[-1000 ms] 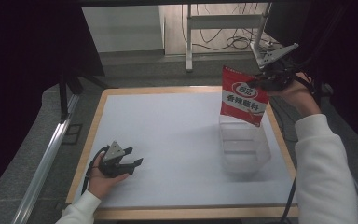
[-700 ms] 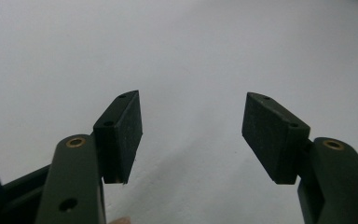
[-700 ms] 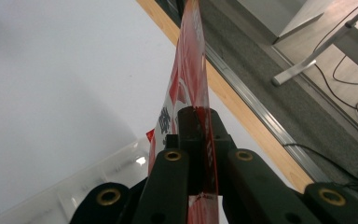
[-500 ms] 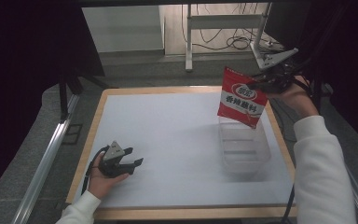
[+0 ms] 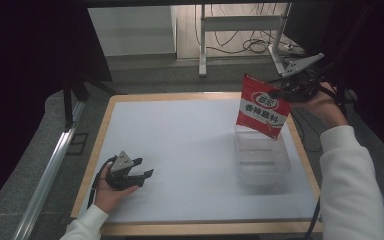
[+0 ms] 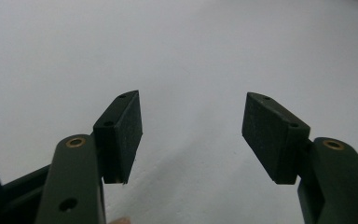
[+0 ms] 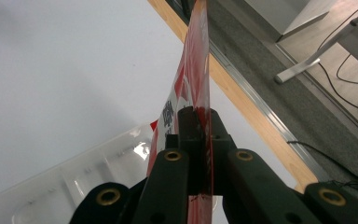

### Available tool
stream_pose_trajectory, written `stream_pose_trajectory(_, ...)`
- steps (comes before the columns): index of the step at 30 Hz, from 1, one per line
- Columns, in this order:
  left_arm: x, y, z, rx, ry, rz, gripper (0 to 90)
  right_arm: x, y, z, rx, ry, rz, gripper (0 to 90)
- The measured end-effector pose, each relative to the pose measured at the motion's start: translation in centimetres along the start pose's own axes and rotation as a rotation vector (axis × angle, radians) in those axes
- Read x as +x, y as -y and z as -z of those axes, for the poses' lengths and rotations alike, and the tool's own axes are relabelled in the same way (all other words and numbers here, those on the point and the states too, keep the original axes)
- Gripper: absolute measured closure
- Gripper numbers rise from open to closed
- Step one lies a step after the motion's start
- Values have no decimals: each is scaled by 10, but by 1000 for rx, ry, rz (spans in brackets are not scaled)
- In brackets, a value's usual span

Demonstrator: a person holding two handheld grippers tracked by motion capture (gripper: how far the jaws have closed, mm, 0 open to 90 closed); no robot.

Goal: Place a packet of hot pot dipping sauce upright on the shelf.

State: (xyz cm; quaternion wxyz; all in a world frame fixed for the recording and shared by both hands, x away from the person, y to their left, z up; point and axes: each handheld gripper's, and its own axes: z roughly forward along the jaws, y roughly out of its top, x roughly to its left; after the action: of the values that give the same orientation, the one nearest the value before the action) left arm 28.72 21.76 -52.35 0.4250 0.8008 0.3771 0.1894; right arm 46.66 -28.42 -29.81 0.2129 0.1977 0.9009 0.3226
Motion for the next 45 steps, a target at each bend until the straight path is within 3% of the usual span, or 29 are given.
stream_pose_trajectory(19, 0, 0, 0, -1, 1, -1, 373, 3, 21, -33, 69, 4, -42, 875)
stream_pose_trajectory(23, 0, 0, 0, -2, 1, -1, 373, 2, 26, -31, 47, 9, -73, 848)
stream_pose_trajectory(24, 0, -1, 0, -6, 2, 1, 373, 3, 26, -30, 31, 15, -87, 765)
stream_pose_trajectory(27, -1, -1, 1, -6, 2, -2, 373, 4, 25, -27, 8, 24, -94, 701)
stream_pose_trajectory(28, -1, -1, 1, -9, 2, -3, 373, 6, 22, -24, -15, 33, -143, 635)
stream_pose_trajectory(34, -1, -2, 2, -13, 4, -5, 373, 14, 9, -17, -100, 80, -186, 508)
stream_pose_trajectory(37, -1, -2, 3, -15, 4, -5, 373, 19, 4, -15, -123, 89, -187, 488)
stream_pose_trajectory(42, -1, -5, 5, -30, 13, -8, 372, 34, -13, -6, -215, 62, -221, 466)
stream_pose_trajectory(45, -1, -6, 6, -34, 23, 0, 372, 41, -19, -6, -226, 58, -215, 452)
